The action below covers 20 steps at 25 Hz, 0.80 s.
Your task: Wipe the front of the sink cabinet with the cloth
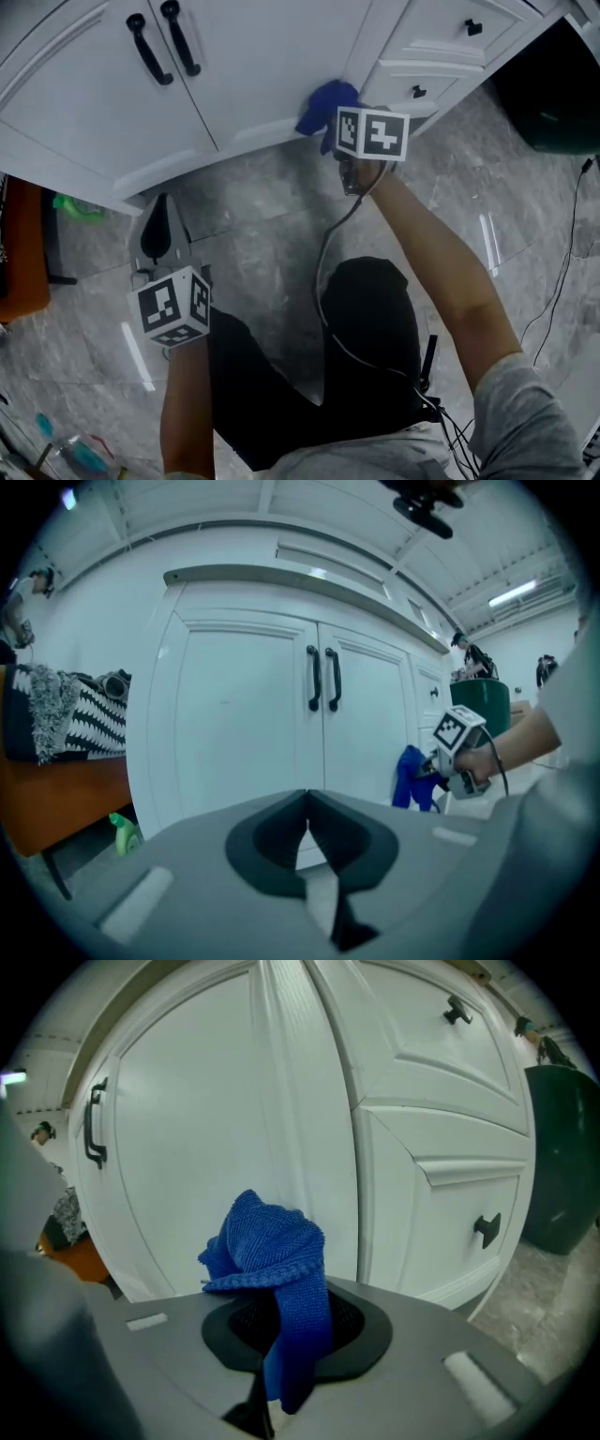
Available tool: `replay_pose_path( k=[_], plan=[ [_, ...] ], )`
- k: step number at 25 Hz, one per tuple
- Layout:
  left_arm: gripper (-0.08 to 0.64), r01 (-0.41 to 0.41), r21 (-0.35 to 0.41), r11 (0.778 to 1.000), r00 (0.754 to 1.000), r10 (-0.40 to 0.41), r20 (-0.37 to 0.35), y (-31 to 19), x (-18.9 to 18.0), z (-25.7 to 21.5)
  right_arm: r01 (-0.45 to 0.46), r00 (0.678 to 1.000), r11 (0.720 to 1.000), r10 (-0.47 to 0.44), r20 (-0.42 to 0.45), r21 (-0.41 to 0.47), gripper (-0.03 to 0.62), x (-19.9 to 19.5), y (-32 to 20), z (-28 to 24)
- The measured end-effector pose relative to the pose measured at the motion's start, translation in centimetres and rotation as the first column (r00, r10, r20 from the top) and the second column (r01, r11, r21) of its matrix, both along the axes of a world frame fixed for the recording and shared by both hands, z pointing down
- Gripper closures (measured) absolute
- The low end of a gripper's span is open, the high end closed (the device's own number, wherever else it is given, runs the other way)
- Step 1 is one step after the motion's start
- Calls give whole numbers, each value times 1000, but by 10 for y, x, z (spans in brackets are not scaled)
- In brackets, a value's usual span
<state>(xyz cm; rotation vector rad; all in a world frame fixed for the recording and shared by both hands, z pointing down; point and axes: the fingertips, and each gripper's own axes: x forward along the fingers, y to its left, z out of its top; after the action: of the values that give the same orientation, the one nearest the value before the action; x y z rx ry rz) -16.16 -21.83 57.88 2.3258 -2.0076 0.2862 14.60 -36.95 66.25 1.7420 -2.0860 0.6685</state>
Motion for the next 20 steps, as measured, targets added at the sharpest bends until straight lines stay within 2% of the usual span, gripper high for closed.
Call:
replay_pose_path(
  k=[2,4,8,11,13,17,20],
  plan=[
    [551,20,16,1000,1000,-20,-14,12,0,-9,62,998,997,-60,-24,49,525,2,11,-11],
    [551,47,0,999,998,-47,-42,21,0,-21,154,987,978,-147,-61,143,525,-8,21,-42],
    [551,40,-48,998,999,-39,16,42,16,-70,340,940,897,-332,-76,282,525,-36,60,-127],
    [551,0,-24,1000,999,-1,-34,63,33,-142,413,908,859,-412,-68,302,523,-50,96,-193],
    [551,-27,-8,1000,999,26,-41,74,43,-192,427,899,850,-436,-45,307,523,-55,115,-239],
    [551,-54,-39,998,998,52,-47,98,57,-269,439,888,844,-459,-8,307,522,-59,151,-327],
    [551,-87,-48,995,993,83,-84,121,70,-330,452,881,842,-473,0,295,522,-55,184,-394]
  ],
)
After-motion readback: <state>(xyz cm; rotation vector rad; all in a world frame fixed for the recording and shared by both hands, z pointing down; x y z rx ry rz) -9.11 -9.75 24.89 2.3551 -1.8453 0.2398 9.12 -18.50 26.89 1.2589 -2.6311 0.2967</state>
